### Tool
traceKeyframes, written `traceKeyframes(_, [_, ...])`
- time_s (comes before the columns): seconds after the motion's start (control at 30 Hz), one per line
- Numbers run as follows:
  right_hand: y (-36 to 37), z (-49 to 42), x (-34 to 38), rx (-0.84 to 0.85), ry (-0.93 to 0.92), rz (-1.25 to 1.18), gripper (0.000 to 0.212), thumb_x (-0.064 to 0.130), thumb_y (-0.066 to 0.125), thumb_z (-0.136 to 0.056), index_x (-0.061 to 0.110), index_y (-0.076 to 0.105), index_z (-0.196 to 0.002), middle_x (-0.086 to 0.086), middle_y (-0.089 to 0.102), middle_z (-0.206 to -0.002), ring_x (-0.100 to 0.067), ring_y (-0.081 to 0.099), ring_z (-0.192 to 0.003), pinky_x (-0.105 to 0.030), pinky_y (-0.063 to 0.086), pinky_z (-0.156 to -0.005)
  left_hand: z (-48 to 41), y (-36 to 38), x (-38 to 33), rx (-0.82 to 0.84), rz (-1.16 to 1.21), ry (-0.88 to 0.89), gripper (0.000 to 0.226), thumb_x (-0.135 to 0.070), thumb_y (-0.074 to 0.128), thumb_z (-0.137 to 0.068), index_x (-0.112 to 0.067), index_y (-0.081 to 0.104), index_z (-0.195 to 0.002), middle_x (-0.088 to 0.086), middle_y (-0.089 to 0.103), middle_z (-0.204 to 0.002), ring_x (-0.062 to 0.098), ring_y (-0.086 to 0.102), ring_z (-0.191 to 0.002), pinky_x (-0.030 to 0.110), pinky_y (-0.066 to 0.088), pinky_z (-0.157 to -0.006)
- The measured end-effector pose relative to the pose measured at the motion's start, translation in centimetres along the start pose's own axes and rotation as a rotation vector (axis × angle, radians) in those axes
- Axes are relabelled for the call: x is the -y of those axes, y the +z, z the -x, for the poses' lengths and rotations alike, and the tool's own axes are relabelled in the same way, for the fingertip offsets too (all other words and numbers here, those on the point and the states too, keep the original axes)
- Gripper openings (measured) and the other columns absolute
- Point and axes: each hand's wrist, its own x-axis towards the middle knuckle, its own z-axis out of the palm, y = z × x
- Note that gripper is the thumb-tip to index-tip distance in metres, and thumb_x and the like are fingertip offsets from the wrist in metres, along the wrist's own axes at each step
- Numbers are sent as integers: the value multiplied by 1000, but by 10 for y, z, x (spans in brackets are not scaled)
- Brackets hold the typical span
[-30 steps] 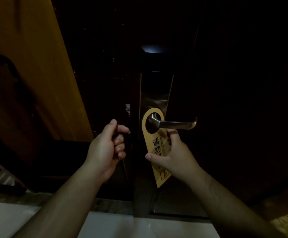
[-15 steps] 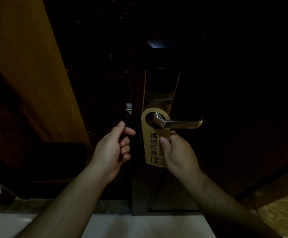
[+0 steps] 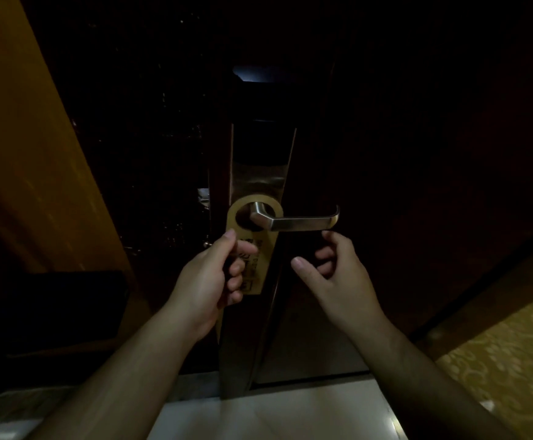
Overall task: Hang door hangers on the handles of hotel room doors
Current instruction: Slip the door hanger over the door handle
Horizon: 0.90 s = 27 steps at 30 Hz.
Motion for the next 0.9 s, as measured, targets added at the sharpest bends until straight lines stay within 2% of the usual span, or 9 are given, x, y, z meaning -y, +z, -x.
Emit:
traceKeyframes(0.1, [-18, -4, 2, -8, -4, -108, 93, 64, 62, -68, 33, 28, -149, 13, 51, -118, -9, 60, -99, -27, 55, -75, 1, 12, 1, 2, -29, 14, 43, -54, 44, -95, -24, 72, -104, -7, 49, -67, 9, 45, -57, 29, 39, -58])
traceKeyframes(0.17, [-26, -10, 5, -14, -30, -170, 95, 64, 61, -68, 35, 23, -150, 12, 51, -120, -9, 61, -99, -25, 55, -73, 3, 19, 2, -2, -49, 28, 44, -60, 47, -87, -28, 73, -104, -6, 51, -71, 9, 45, -58, 28, 40, -57])
traceKeyframes(0.27, [-36, -22, 7, 5, -98, -189, 77, 57, 57, -78, 36, 30, -147, 9, 53, -118, -5, 61, -95, -16, 53, -68, 3, 29, 1, -28, -69, 54, 42, -62, 48, -88, -31, 73, -103, -2, 52, -78, 11, 45, -61, 28, 40, -56])
traceKeyframes(0.37, [-44, -32, 3, 52, -176, -124, 50, 46, 54, -92, 34, 43, -139, 4, 54, -119, -1, 58, -96, -9, 50, -74, 4, 42, 0, -96, -51, 54, 44, -64, 49, -87, -32, 72, -106, 0, 53, -83, 12, 45, -63, 27, 40, -55])
traceKeyframes(0.47, [-55, -43, 1, 144, -212, -153, 46, 43, 52, -95, 37, 44, -139, 6, 54, -115, -5, 59, -92, -12, 51, -71, 5, 59, 0, -203, -32, 58, 43, -64, 50, -87, -35, 71, -110, 0, 55, -84, 14, 48, -66, 27, 41, -56])
traceKeyframes(0.57, [-66, -56, 1, 288, -277, -116, 39, 43, 51, -96, 39, 47, -135, 11, 55, -105, -3, 59, -85, -10, 48, -66, 6, 75, -2, -300, 41, 86, 40, -62, 50, -89, -31, 72, -103, -4, 54, -74, 11, 47, -60, 26, 39, -55])
traceKeyframes(0.63, [-67, -63, 3, 360, -330, -100, 30, 43, 49, -97, 40, 52, -126, 10, 57, -93, -4, 58, -77, -15, 49, -58, 6, 85, -4, -369, 61, 100, 41, -63, 50, -89, -28, 70, -98, -5, 53, -72, 10, 46, -58, 27, 38, -55])
traceKeyframes(0.77, [-60, -70, 2, 364, -428, -72, 15, 44, 43, -99, 39, 53, -109, 1, 60, -71, -14, 58, -58, -27, 45, -43, 6, 98, -3, -519, 80, 136, 43, -66, 50, -89, -29, 71, -93, -6, 50, -69, 11, 46, -60, 28, 38, -58])
traceKeyframes(0.9, [-56, -77, -3, 384, -485, -52, 12, 46, 40, -99, 40, 50, -103, 2, 56, -62, -12, 54, -49, -22, 38, -38, 6, 106, -4, -577, 94, 140, 52, -69, 49, -86, -25, 71, -103, -6, 46, -69, 11, 43, -59, 28, 37, -57])
